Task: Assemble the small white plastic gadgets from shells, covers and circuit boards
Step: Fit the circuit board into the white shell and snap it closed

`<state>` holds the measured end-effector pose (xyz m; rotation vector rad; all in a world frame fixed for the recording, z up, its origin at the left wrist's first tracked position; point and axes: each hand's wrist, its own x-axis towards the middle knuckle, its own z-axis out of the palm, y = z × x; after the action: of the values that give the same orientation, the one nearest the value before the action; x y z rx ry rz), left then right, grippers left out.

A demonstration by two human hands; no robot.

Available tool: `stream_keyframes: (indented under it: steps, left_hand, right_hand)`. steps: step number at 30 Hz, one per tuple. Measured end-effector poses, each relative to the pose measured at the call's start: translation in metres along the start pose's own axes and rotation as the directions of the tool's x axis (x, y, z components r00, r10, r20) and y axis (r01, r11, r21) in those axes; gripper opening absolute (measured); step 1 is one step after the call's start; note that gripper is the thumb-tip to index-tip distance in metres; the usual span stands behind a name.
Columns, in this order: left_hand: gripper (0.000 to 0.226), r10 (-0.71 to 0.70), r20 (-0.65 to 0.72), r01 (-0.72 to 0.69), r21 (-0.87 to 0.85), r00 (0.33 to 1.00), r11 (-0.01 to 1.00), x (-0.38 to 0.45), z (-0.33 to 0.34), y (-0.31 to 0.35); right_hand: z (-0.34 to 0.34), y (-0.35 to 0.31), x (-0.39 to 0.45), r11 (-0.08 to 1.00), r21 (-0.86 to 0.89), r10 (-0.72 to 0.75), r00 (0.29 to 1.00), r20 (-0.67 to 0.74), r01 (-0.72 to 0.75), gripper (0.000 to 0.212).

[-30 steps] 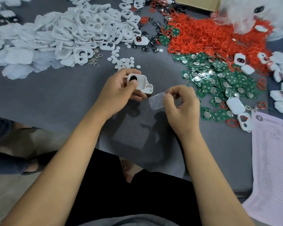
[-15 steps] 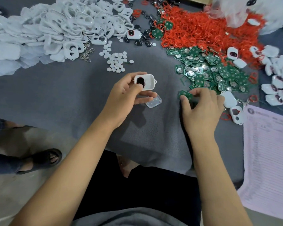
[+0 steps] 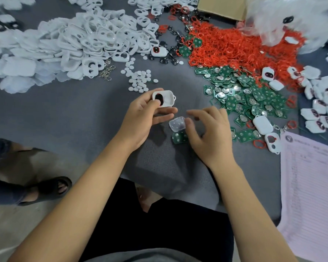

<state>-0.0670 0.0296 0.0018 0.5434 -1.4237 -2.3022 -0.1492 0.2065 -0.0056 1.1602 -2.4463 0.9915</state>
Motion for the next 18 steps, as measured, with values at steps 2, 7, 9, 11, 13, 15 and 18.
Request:
stream_keyframes:
  steps: [2, 7, 9, 11, 13, 15, 18]
  left_hand:
    - [0.039, 0.003, 0.011, -0.003, -0.001, 1.000, 1.000, -0.001, 0.000, -0.001]
    - [0.048, 0.022, 0.029, -0.023, 0.017, 0.999, 1.000, -0.003, 0.000, -0.004]
    - [0.049, 0.024, 0.025, -0.024, 0.000, 0.999, 1.000, -0.003, -0.001, -0.005]
    - [0.045, 0.029, 0.026, -0.029, 0.000, 0.999, 1.000, -0.003, -0.001, -0.005]
    - [0.039, 0.028, 0.035, -0.028, 0.006, 0.999, 1.000, -0.003, 0.000, -0.004]
    - [0.034, 0.022, 0.044, -0.023, 0.018, 0.999, 1.000, -0.004, 0.000, -0.004]
    - [0.035, 0.012, 0.063, -0.015, 0.051, 0.998, 0.999, -0.004, 0.001, -0.004]
  right_hand:
    - [0.004, 0.000, 0.005, 0.989, -0.093, 0.116, 0.993, 0.014, -0.114, 0.029]
    - [0.010, 0.001, 0.022, 0.997, 0.013, 0.077, 0.988, 0.131, -0.079, 0.008]
    - [0.010, 0.000, 0.027, 0.982, 0.136, 0.121, 0.989, 0.088, -0.132, 0.005]
    - [0.010, -0.003, 0.035, 0.918, 0.333, 0.229, 0.973, -0.006, -0.214, 0.006]
    - [0.012, -0.007, 0.044, 0.807, 0.534, 0.336, 0.940, -0.063, -0.253, 0.006]
    - [0.014, -0.013, 0.053, 0.650, 0.717, 0.393, 0.919, -0.033, -0.252, 0.002]
    - [0.020, -0.022, 0.058, 0.505, 0.823, 0.382, 0.923, 0.057, -0.259, 0.011]
